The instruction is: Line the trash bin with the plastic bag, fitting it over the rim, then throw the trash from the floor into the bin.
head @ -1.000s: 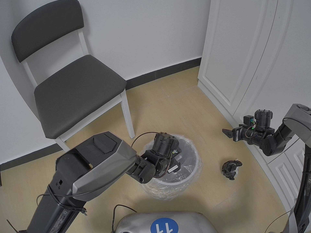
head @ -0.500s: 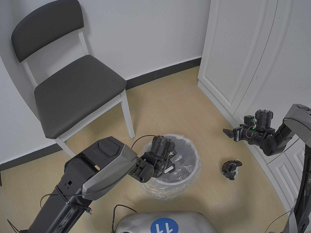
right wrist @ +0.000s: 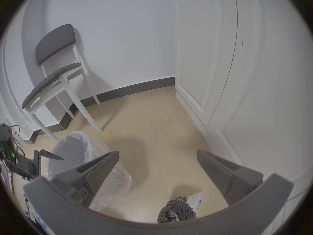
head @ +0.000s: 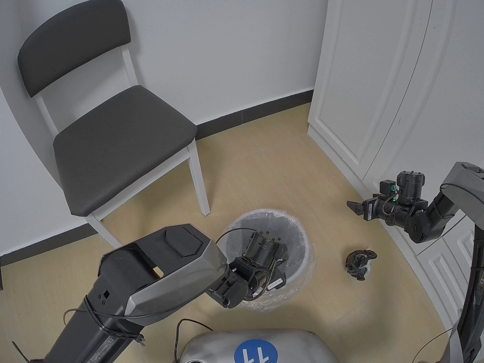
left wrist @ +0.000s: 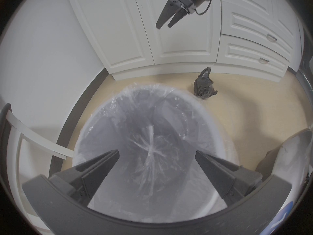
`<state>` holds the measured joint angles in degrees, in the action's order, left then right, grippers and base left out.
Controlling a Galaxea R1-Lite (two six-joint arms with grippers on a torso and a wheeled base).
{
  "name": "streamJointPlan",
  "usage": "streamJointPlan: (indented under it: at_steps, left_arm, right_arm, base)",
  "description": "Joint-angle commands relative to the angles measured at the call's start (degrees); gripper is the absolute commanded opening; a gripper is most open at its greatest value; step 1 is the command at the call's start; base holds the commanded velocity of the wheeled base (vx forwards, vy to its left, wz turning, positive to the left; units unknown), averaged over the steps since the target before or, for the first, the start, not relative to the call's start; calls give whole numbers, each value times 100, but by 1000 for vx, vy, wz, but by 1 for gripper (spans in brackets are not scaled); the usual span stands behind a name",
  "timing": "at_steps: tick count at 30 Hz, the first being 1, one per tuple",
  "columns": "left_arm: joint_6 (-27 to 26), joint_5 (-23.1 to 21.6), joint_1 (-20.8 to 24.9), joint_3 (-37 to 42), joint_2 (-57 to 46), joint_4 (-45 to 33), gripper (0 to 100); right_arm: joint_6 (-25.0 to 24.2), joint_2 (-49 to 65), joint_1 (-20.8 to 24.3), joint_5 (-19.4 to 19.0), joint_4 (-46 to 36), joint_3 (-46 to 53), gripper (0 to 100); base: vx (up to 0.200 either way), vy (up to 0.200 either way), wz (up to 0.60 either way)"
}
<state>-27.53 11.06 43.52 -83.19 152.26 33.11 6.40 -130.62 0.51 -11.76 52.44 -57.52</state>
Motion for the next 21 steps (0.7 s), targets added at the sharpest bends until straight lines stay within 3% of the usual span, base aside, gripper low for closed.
streamJointPlan:
  at_steps: [1,7,21]
  left_arm:
    - [19,11,78,154,-126,152,100]
    - [37,46,69,233,-214,213,100]
    - [37,28,86,1217,-496,1189,100]
  right_arm:
    - [2,-7,2,-1,3,3,100]
    - [2,-16,2,-1,3,3,100]
    - [2,-25,2,-1,3,-5,100]
  base:
    - [0,0,0]
    - [0,0,0]
    - [0,0,0]
